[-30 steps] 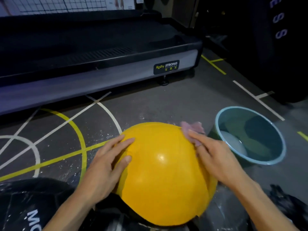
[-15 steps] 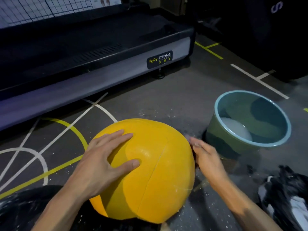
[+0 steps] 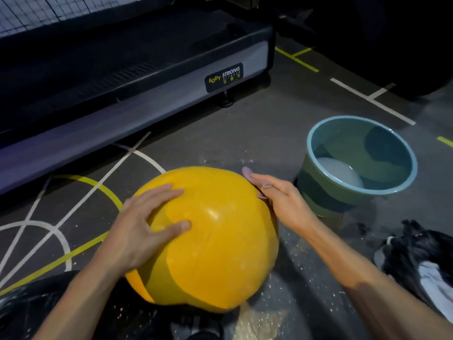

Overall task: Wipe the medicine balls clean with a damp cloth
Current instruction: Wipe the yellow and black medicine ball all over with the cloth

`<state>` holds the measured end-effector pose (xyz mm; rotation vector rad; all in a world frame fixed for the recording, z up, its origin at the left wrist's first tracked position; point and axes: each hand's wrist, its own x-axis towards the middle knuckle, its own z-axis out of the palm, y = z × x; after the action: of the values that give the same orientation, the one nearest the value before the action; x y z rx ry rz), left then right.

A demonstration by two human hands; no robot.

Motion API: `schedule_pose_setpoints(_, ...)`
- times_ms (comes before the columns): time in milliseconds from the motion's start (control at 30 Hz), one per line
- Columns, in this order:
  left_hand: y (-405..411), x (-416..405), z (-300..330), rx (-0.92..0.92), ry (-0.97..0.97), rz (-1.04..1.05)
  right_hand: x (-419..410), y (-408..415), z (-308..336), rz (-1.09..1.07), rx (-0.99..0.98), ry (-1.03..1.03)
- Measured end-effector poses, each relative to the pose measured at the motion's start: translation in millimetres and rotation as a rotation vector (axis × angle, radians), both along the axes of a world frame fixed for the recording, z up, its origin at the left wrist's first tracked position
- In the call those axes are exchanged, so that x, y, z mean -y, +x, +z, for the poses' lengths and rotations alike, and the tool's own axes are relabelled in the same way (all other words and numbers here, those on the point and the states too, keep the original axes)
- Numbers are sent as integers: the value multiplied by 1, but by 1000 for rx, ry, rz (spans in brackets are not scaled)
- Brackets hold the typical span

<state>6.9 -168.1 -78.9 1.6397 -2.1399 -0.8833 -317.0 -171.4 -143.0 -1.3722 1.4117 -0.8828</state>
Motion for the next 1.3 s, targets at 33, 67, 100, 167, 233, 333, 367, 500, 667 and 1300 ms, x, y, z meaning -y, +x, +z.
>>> schedule_pose_setpoints(33, 1, 7, 1, 6, -3, 20, -9, 1, 7, -45, 102, -17)
schedule_pose_setpoints(67, 1, 16, 3, 5, -18, 57, -15, 0, 9, -90, 192, -42)
schedule_pose_setpoints(100, 2, 24, 6, 9, -77, 102, -20, -2, 7, -128, 231, -69)
schedule_pose_setpoints(167, -4, 32, 16, 60, -275, 145, -25, -2, -4, -150, 228, -79)
schedule_pose_setpoints(233, -12, 31, 24, 40, -330, 111, -25, -1, -21, -163, 181, -54)
schedule_pose_setpoints(333, -17, 22, 26, 75, -150, -29, -17, 3, -24, -272, 342, 20)
schedule_pose_setpoints(367, -16, 22, 24, 114, -135, -63, -15, 8, -18, -323, 381, 39)
schedule_pose_setpoints(500, -17, 39, 16, 174, -180, -72, -27, 66, 21, -214, -26, -253)
schedule_pose_setpoints(667, -13, 52, 15, 111, -203, -18, -62, 98, -8, 207, -472, -791)
schedule_pose_setpoints(1300, -1, 56, 22, 27, -67, 145, -30, 90, -47, -762, 563, 508)
